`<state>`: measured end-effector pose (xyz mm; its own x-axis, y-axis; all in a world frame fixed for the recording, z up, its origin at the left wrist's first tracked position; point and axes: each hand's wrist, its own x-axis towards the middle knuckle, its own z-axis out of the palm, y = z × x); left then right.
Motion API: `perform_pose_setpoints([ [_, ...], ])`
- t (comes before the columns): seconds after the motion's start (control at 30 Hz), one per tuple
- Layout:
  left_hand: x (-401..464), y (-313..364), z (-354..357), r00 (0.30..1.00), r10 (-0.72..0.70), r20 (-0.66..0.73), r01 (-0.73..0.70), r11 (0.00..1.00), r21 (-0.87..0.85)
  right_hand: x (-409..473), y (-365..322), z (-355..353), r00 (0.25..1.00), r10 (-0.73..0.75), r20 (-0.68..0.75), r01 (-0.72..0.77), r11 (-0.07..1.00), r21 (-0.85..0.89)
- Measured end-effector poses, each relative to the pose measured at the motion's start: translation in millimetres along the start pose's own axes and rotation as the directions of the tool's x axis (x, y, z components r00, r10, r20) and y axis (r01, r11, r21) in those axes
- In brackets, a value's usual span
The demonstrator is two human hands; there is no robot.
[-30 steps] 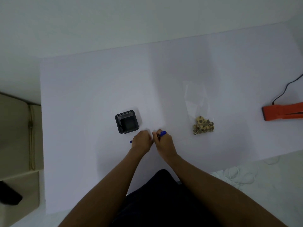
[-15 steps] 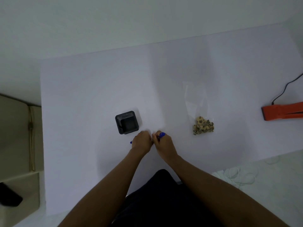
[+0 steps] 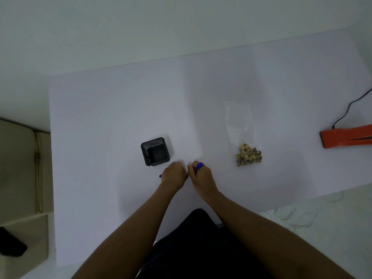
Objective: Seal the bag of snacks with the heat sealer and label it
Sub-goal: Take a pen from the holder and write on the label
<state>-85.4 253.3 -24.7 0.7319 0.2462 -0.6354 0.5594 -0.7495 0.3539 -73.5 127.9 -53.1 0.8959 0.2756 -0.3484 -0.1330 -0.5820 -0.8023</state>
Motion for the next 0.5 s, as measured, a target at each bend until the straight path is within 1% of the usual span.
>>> perform_pose_setpoints([
  [0.13, 0.5, -1.2, 1.3, 1.0, 0.006, 0.004, -0.006, 1.0, 0.004, -0.4, 0.7, -0.6, 1.0, 0.007, 0.0, -0.007, 1.0, 0.009],
  [0.27, 0.0, -0.3, 0.1, 1.0, 0.009, 0.009, -0.01, 1.0, 0.004, -1.9, 2.1, 0.6, 0.998, -0.043, 0.051, 0.045, 0.999, -0.025],
  [0.37, 1.2, -0.7, 1.6, 1.0, 0.003, 0.003, -0.003, 1.0, 0.004, -1.1, 3.1, 0.9, 0.999, -0.041, 0.032, 0.042, 0.999, -0.027],
  [0.5, 0.5, 0.8, 0.9, 1.0, -0.006, 0.0, 0.006, 1.0, 0.003, -0.2, 4.5, 2.7, 0.998, -0.035, 0.049, 0.037, 0.998, -0.054],
])
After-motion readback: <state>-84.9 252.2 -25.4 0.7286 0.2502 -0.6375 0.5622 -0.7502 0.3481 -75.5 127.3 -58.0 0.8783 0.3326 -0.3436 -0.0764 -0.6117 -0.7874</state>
